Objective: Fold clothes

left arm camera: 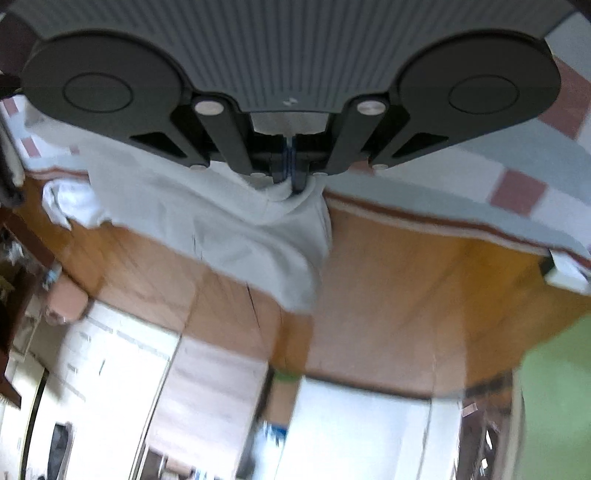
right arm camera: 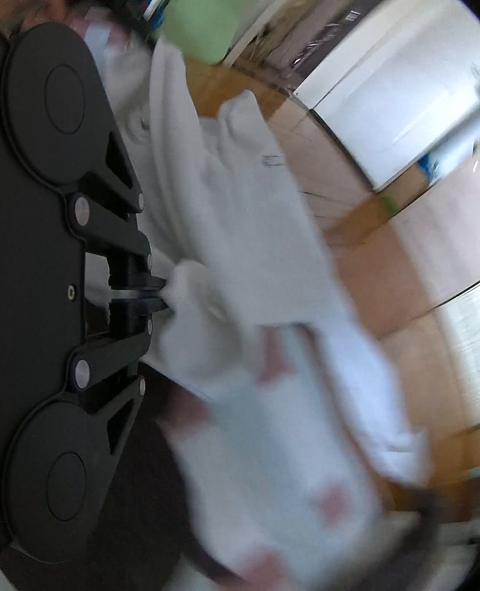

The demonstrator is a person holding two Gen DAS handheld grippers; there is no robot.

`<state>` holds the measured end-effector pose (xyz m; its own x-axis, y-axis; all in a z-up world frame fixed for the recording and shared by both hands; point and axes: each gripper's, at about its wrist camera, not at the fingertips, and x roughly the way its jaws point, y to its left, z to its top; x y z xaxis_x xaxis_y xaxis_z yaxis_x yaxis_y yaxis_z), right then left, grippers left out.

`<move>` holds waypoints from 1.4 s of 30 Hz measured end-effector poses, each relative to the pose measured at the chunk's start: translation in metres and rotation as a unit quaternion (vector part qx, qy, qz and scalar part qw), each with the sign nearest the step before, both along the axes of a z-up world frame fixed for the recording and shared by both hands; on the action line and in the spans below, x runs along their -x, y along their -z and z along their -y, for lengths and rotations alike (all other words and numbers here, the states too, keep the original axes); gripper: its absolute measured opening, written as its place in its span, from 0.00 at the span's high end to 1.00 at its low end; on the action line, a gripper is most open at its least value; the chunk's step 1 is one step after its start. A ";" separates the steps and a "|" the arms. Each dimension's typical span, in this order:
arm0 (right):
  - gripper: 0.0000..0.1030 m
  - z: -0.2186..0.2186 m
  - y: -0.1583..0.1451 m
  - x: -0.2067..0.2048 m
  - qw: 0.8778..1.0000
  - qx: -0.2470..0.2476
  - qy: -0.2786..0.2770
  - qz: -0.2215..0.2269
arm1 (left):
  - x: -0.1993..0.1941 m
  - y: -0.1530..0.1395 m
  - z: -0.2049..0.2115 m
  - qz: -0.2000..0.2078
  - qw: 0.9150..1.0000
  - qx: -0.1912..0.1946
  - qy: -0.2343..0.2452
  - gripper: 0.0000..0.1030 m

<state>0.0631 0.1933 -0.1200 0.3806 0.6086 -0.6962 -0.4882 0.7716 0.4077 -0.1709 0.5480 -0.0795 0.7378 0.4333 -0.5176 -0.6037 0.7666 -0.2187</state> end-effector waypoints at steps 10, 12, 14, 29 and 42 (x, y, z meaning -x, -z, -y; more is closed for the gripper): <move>0.94 0.025 -0.030 0.015 0.977 0.157 0.038 0.142 | 0.010 -0.019 0.019 0.036 0.998 -0.042 0.005 0.98; 0.94 0.034 -0.005 0.006 0.990 0.102 0.036 0.087 | 0.008 -0.012 0.012 0.023 1.000 -0.015 0.005 0.98; 0.93 0.037 0.006 0.001 0.995 0.071 0.039 0.055 | 0.005 -0.004 0.008 0.002 1.000 0.000 0.002 0.98; 0.68 0.043 0.040 -0.022 0.998 0.007 0.055 -0.007 | 0.012 0.041 -0.027 -0.018 0.982 0.190 -0.009 0.97; 0.93 0.025 0.017 -0.015 0.989 0.050 0.089 0.104 | -0.026 0.051 0.019 -0.191 0.981 0.010 0.041 0.73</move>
